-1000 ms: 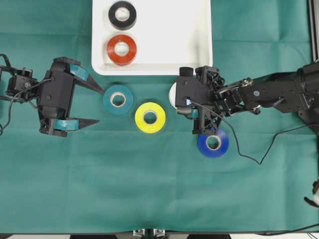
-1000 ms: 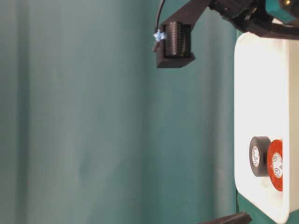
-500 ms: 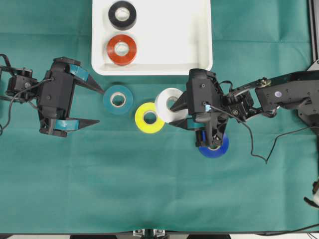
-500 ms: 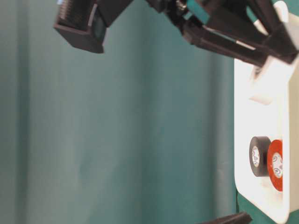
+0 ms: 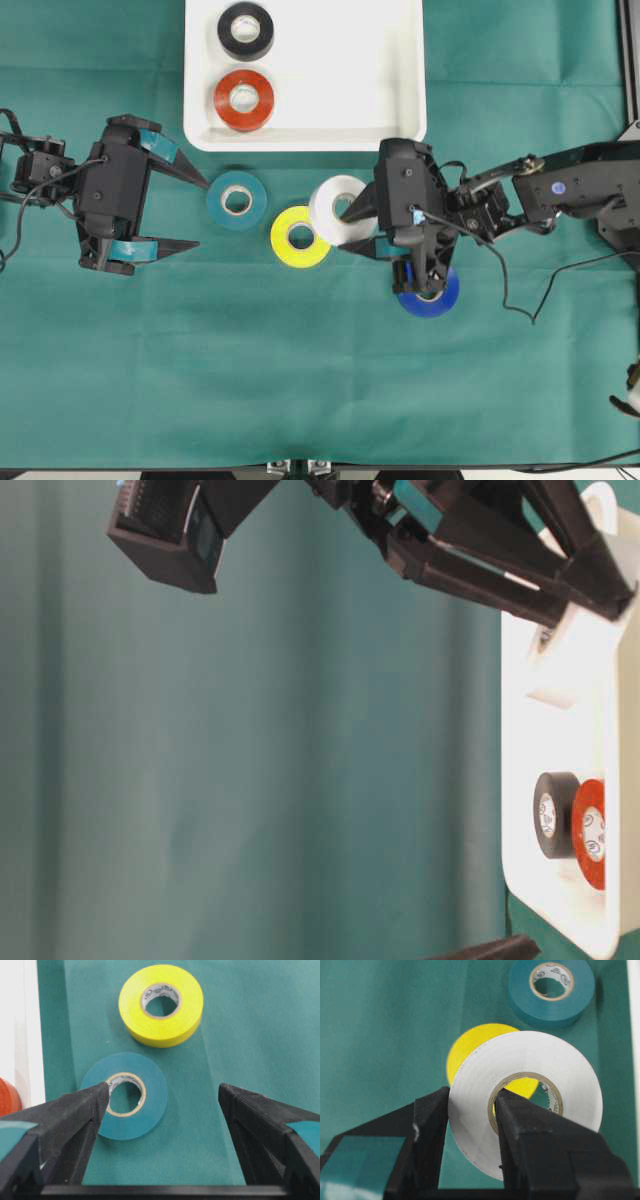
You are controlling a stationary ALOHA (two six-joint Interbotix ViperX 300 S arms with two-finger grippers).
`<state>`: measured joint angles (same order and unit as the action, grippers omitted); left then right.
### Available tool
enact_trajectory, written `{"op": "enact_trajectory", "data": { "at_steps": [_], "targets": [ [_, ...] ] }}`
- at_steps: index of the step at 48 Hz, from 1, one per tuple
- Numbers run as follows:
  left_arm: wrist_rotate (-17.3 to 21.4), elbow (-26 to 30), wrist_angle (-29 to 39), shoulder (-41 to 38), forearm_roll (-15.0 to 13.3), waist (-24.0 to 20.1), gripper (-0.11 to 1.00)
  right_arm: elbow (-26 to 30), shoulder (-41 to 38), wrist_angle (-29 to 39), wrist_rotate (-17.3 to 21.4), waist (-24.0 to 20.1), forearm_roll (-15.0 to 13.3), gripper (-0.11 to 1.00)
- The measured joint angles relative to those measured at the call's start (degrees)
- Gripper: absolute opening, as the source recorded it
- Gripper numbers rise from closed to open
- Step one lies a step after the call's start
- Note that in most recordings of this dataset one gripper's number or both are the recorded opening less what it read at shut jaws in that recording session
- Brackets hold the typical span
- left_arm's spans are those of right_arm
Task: Put the tape alternately from left to right into the white case.
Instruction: 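Lift the white roll and carry it into the tray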
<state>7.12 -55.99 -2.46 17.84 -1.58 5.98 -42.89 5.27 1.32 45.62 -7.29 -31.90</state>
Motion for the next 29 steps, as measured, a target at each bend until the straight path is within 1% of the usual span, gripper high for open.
{"op": "enact_trajectory", "data": {
  "at_steps": [9,19,22,29],
  "targets": [
    [0.0,-0.1,0.0,0.1,0.1,0.0,0.68,0.1,-0.2,0.1,0.1,4.0,-0.4,0.31],
    [0.0,-0.1,0.1,0.0,0.0,0.0,0.68,0.9,-2.5,0.2,0.0,8.4,-1.3,0.31],
    [0.0,-0.1,0.1,0.1,0.1,0.0,0.68,1.4,-3.3,0.1,0.0,9.8,-2.1,0.31],
    [0.0,-0.1,0.1,0.0,0.0,0.0,0.68,2.7,-5.1,0.1,0.0,13.4,-5.1,0.31]
  ]
}}
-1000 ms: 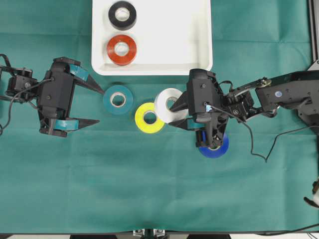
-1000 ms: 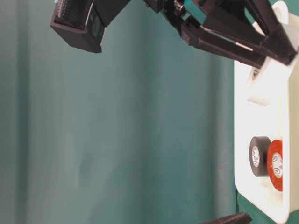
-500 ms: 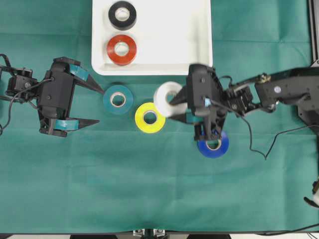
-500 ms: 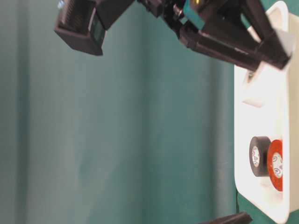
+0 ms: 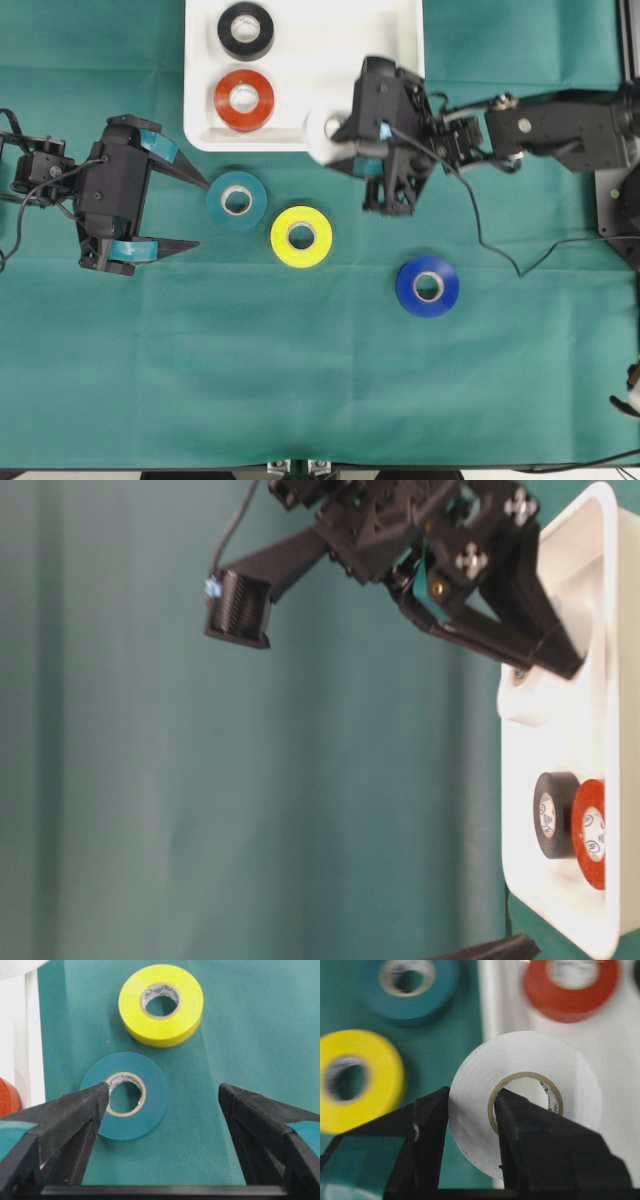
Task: Put the tape alternately from left to right into the white case.
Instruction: 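Lift the white roll and carry it into the tray, then lower the white roll into the tray's upper right and release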
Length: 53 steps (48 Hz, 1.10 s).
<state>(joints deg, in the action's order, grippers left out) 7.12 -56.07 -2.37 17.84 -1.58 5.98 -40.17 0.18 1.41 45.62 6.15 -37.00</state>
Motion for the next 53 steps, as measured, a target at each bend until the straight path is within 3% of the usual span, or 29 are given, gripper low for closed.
{"op": "enact_trajectory", "data": {
  "at_steps": [24,53],
  "targets": [
    [0.0,0.0,0.0,0.0,0.0,0.1,0.68,6.3,-7.9,-2.1,-0.1,11.2,-4.4,0.31],
    [0.0,0.0,0.0,0.0,0.0,0.1,0.68,9.8,-12.7,-4.0,-0.1,15.0,-4.9,0.31]
  ]
}}
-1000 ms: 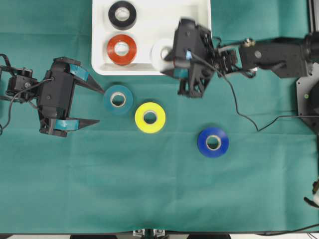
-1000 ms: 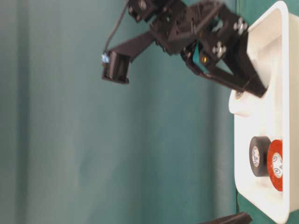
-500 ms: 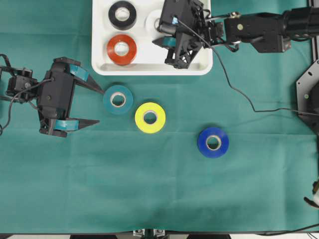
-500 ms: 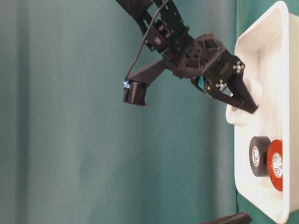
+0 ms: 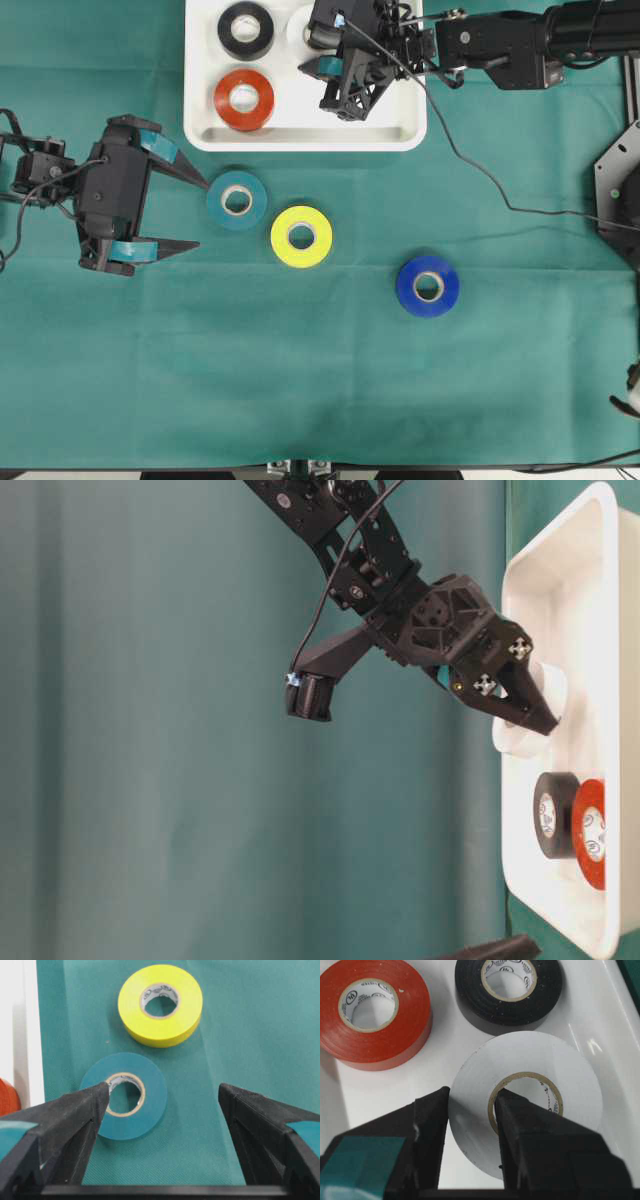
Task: Put the tape alternately from left to right into the white case.
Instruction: 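Lower the white roll into the tray's upper right and release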
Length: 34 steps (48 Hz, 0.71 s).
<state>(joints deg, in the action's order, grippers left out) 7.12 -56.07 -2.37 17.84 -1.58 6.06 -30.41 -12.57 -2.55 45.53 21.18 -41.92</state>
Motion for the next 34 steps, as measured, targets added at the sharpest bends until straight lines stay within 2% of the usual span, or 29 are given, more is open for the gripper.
{"op": "enact_trajectory", "data": {
  "at_steps": [18,20,26,28,34],
  "targets": [
    [0.0,0.0,-0.1,0.0,0.0,0.0,0.68,0.1,-0.6,-0.3,-0.1,1.6,-0.2,0.32],
    [0.0,0.0,0.0,0.0,0.0,0.0,0.68,0.2,-0.6,-0.5,-0.1,1.6,-0.4,0.41],
    [0.0,0.0,0.0,0.1,0.1,0.0,0.68,0.4,-0.6,-2.7,-0.2,1.8,-1.1,0.78],
    [0.0,0.0,-0.1,0.1,0.1,0.0,0.68,0.5,-0.6,-3.5,-0.2,1.7,-1.1,0.87],
    [-0.2,0.0,-0.1,0.0,0.0,0.0,0.68,0.5,-0.6,-4.5,-0.2,1.6,-1.1,0.82]
  ]
}}
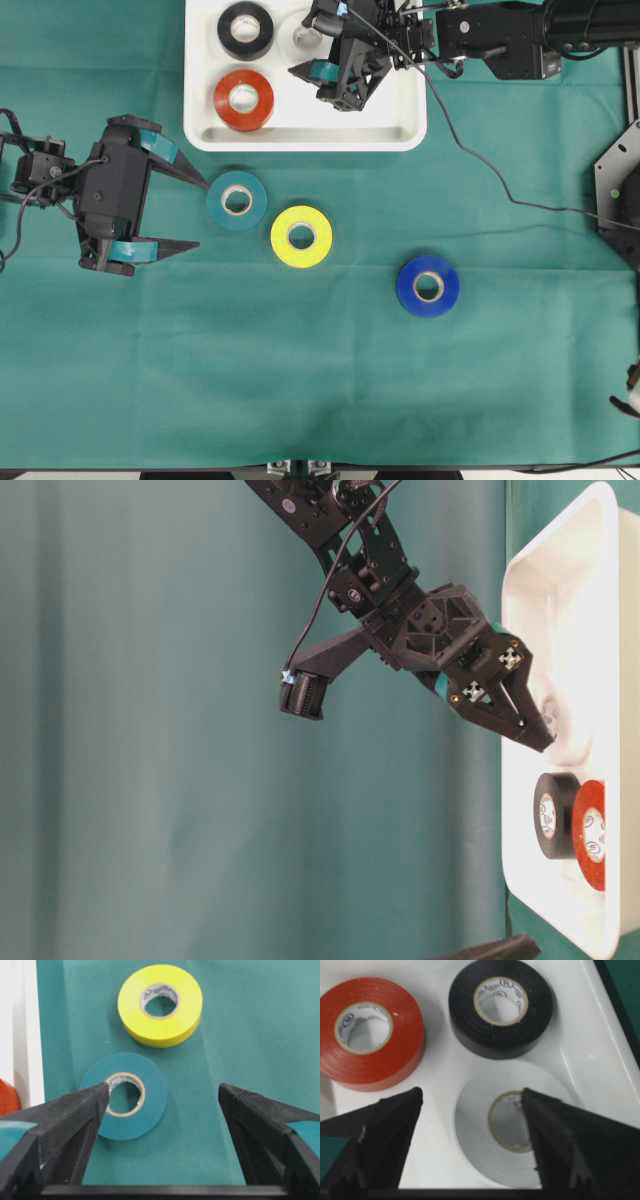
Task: Put the tape alternately from left to right into the white case.
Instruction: 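Lower the white roll into the tray's upper right and release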
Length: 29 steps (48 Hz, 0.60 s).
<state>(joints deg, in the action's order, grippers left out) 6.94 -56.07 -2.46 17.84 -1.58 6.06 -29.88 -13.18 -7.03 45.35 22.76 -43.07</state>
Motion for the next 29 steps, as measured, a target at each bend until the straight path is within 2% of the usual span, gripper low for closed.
{"op": "enact_trajectory", "data": {
  "at_steps": [29],
  "targets": [
    [-1.9,0.0,0.0,0.0,0.1,0.0,0.68,-0.8,0.1,-0.2,0.3,0.0,0.0,0.82]
  ]
}}
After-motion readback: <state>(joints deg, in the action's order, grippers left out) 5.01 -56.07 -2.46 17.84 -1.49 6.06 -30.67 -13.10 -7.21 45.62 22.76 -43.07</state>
